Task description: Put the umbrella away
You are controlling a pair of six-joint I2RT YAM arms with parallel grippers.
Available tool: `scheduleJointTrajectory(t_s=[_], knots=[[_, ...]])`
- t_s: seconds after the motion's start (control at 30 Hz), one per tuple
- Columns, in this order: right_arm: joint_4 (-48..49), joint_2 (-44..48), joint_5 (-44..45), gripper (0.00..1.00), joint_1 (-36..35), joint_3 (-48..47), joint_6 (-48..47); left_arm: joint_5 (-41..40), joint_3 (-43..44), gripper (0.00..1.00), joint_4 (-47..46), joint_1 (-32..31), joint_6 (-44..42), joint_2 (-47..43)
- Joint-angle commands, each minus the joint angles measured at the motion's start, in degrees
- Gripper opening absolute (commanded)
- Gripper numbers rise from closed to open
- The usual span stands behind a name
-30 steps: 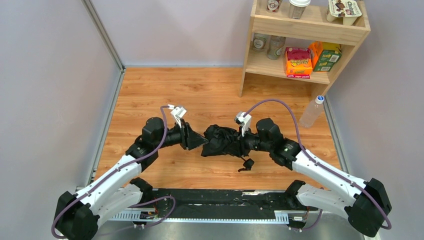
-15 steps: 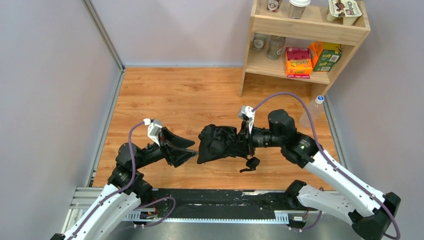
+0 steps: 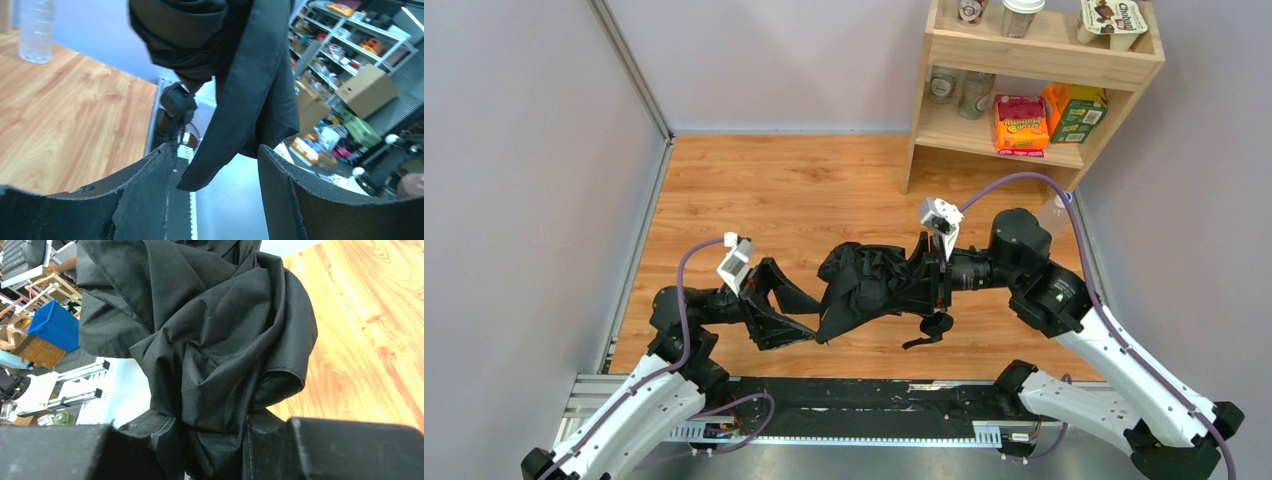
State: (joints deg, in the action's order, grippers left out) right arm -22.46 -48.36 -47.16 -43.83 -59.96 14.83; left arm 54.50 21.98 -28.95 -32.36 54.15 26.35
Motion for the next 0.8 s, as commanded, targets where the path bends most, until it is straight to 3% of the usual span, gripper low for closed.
scheduleJointTrajectory(t_s=[0.0, 0.23, 0.47, 0.63, 0.77], knots=[[7.34, -0.25, -2.41, 0.00, 0.06, -2.26, 3.54, 5.88, 2.81, 0.71, -11.13, -2.26, 4.30, 2.04], [8.04, -0.95, -1.89, 0.00, 0.06, -3.40, 3.80, 8.34, 2.81, 0.69, -10.87, -4.38, 4.04, 4.15], [10.94, -1.56, -2.59, 0.00, 0.06, -3.49, 5.56, 5.27, 3.86, 0.70, -8.32, -5.61, -0.52, 8.45], [9.36, -1.83, -2.41, 0.00, 0.06, -4.37, 4.86, -1.58, 7.37, 0.68, 14.04, -5.70, -14.14, 3.63], [10.07, -1.65, -4.52, 0.00, 0.06, -5.07, 6.17, -4.40, 8.87, 0.67, 21.91, -5.61, -20.22, -2.44]])
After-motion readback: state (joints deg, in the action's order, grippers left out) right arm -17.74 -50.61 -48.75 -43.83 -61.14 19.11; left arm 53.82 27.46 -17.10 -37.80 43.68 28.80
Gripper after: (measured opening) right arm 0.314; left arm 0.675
